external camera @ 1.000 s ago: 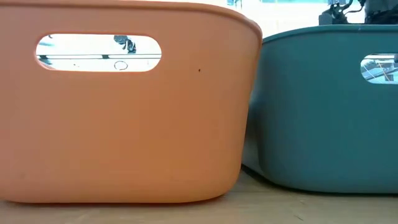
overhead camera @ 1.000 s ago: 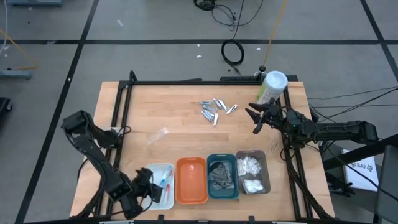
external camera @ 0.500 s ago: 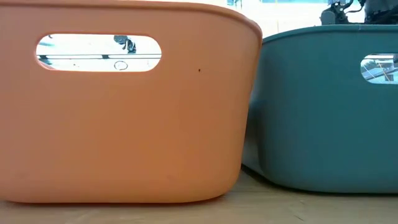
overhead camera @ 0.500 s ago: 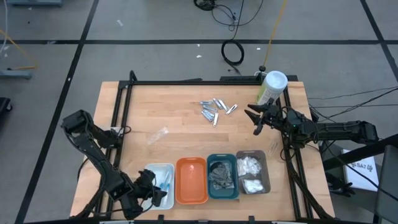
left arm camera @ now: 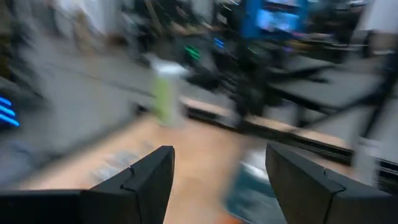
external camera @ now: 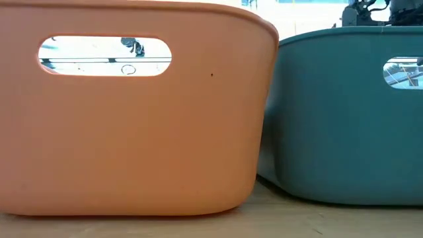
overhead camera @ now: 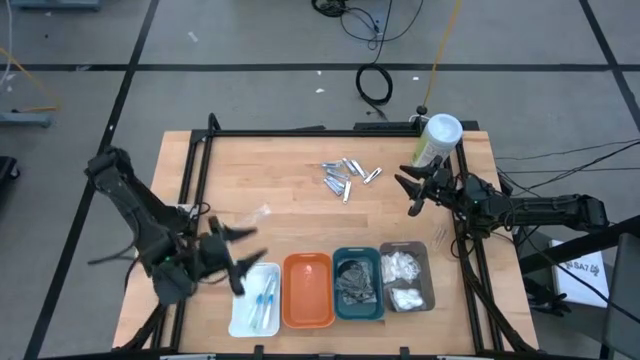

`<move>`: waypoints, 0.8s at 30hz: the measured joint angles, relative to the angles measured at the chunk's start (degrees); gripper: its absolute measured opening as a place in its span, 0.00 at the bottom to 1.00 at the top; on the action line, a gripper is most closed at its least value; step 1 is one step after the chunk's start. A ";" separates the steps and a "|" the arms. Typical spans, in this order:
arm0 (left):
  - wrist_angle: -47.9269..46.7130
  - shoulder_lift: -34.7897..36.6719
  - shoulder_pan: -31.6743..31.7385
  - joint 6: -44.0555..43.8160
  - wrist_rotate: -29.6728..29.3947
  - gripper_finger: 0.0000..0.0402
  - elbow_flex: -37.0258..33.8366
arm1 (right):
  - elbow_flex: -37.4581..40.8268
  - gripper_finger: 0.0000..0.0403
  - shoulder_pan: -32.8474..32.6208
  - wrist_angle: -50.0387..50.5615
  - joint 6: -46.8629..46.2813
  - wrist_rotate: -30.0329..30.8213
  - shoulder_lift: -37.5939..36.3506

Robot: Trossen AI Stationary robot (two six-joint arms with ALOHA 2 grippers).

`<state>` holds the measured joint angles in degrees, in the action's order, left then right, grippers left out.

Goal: Pick & Place Travel size toiletries
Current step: Put the silver nail cutter into the orange bin

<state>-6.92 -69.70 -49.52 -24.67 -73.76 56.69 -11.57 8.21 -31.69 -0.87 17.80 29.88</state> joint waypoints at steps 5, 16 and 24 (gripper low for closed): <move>-10.73 5.39 7.50 0.89 1.43 0.62 -0.01 | -0.38 0.35 0.02 4.33 -1.26 -0.04 3.24; 5.97 10.12 42.02 15.50 44.33 0.62 -14.80 | -24.68 0.43 13.23 36.12 7.53 -4.11 32.19; 16.62 10.27 62.88 24.11 71.33 0.62 -19.23 | -36.02 0.41 26.19 41.45 18.76 -22.09 51.69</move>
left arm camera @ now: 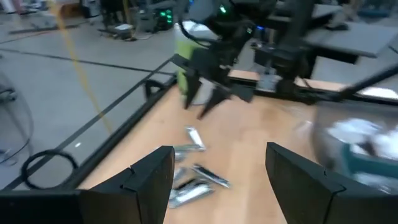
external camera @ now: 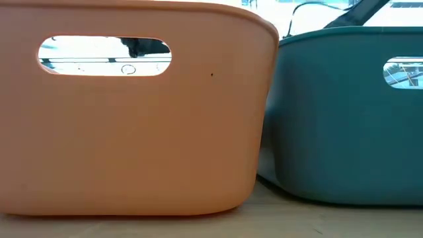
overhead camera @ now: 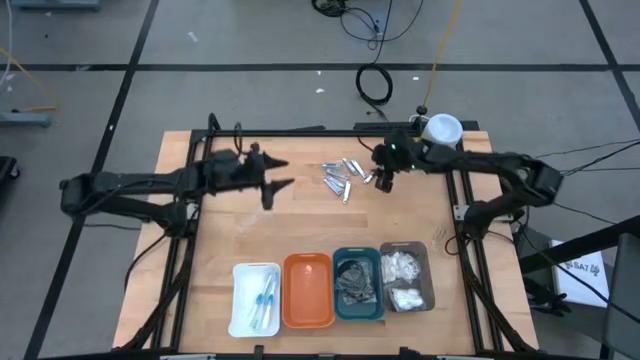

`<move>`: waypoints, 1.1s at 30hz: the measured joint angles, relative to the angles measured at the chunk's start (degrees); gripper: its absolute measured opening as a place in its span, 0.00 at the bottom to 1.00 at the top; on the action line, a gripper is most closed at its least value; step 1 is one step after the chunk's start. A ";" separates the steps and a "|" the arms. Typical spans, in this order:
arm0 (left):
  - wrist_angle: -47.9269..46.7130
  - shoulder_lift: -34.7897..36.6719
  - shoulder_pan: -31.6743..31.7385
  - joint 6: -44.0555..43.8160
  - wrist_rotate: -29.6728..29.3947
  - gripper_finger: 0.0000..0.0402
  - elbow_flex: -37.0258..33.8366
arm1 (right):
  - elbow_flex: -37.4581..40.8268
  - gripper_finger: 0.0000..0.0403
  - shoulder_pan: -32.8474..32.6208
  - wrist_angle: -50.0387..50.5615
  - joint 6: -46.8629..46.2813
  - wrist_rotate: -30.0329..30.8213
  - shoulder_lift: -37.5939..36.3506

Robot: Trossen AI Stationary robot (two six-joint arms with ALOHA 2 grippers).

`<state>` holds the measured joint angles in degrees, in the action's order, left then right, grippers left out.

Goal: Pick & Place Travel size toiletries
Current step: Put the silver nail cutter into the orange bin

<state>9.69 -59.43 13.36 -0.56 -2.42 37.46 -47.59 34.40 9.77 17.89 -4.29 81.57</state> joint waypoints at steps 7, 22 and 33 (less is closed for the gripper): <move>-1.68 -1.36 10.73 -0.24 7.87 0.62 -0.29 | -5.73 0.40 4.37 8.88 4.29 -9.30 9.89; -0.35 -2.11 16.87 3.23 10.56 0.62 -0.29 | -13.55 0.40 5.43 19.22 12.22 -3.51 20.53; -2.19 -2.11 16.94 3.28 9.99 0.62 -0.29 | -13.49 0.38 4.20 26.84 8.40 -2.77 20.98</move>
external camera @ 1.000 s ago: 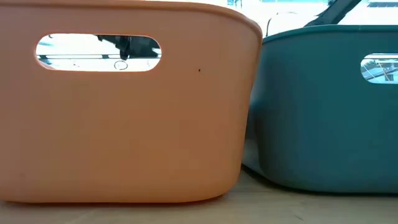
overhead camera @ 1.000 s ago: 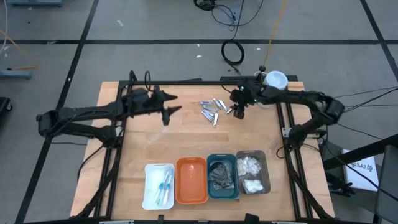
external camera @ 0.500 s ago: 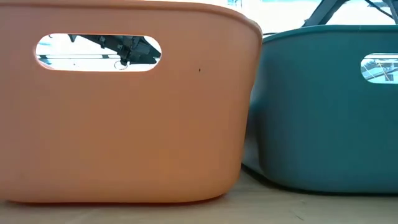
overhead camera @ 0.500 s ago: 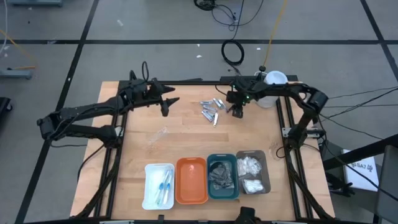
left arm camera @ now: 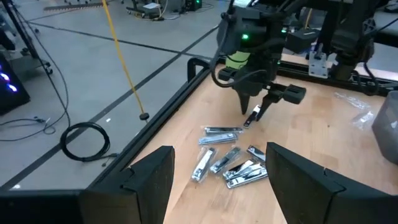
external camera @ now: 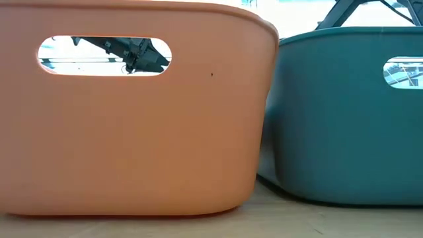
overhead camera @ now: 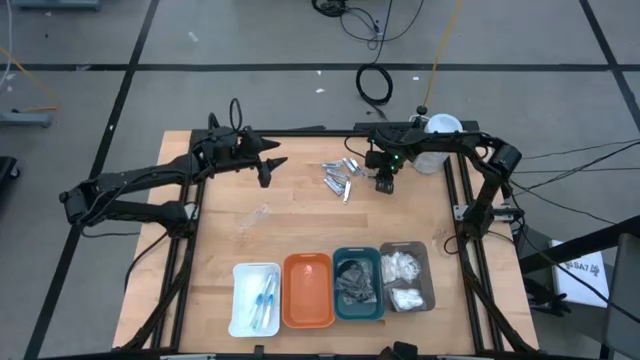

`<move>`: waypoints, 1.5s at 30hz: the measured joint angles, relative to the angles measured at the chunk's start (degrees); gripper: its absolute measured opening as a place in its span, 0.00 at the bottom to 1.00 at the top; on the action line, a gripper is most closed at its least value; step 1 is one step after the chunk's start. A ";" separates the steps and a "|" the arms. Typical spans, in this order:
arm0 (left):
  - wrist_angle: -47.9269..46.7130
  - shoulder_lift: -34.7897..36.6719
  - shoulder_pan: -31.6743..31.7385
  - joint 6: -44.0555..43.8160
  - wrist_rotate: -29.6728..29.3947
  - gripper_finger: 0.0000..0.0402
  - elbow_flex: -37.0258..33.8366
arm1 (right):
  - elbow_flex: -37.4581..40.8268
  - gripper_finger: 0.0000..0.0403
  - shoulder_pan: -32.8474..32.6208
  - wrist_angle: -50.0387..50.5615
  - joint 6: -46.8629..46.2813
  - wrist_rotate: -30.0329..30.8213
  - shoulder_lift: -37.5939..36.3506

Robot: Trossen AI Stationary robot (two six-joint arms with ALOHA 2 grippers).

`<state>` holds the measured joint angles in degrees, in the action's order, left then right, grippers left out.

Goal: Pick & Place Travel size toiletries
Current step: Put the silver nail cutter into the orange bin

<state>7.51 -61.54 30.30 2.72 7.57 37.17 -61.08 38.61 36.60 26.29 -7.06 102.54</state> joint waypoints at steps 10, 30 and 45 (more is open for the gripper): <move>0.12 0.00 0.00 -1.89 -7.34 0.62 0.00 | 0.12 0.10 -1.99 0.87 -3.81 -0.14 0.04; 17.64 -11.71 -7.38 -1.49 4.85 0.62 0.05 | 8.04 0.10 -13.01 -38.20 -13.04 -12.83 -20.53; 49.54 -31.21 -17.93 4.46 4.41 0.62 4.12 | 20.87 0.10 -23.35 -79.87 -19.37 -12.89 -21.33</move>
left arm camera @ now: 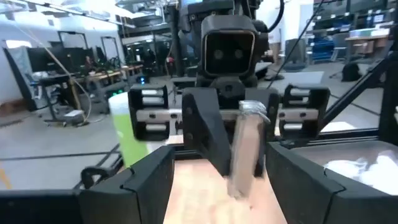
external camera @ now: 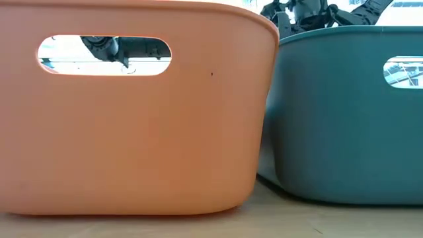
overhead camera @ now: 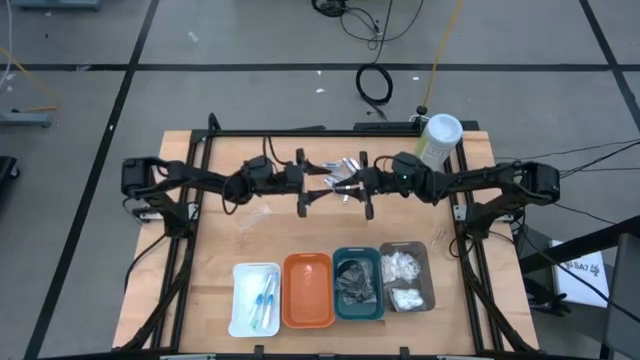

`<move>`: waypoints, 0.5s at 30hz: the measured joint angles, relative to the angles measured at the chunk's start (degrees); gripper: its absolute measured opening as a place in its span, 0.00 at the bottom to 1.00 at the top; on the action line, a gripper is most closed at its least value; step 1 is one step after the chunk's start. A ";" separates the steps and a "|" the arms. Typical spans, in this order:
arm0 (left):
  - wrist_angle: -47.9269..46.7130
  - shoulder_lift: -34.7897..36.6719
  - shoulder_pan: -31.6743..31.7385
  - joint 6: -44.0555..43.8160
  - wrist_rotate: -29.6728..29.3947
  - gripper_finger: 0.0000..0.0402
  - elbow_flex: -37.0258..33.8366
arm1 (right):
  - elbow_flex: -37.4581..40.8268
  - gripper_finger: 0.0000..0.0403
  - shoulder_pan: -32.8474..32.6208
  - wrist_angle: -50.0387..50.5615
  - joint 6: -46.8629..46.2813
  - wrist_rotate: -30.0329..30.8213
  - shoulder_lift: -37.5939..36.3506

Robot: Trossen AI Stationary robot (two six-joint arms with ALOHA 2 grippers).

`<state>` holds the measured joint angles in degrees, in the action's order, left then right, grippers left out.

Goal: Pick & Place Travel size toiletries
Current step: Put the silver nail cutter into the orange bin

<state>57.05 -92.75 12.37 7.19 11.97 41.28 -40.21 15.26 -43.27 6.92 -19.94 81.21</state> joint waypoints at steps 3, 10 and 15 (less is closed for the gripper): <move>0.17 -1.36 -1.07 0.32 0.03 0.62 2.04 | 0.00 0.10 -0.71 -0.06 0.84 0.18 0.00; 0.01 -1.88 -2.07 0.58 0.06 0.62 3.38 | 0.00 0.10 -0.78 0.01 1.10 0.33 0.00; -0.23 -1.88 -2.07 -0.02 0.06 0.56 3.38 | 0.00 0.10 -0.76 0.17 1.24 0.33 0.00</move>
<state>56.82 -94.63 10.31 7.16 12.03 44.66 -40.21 14.50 -43.10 8.16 -19.62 81.21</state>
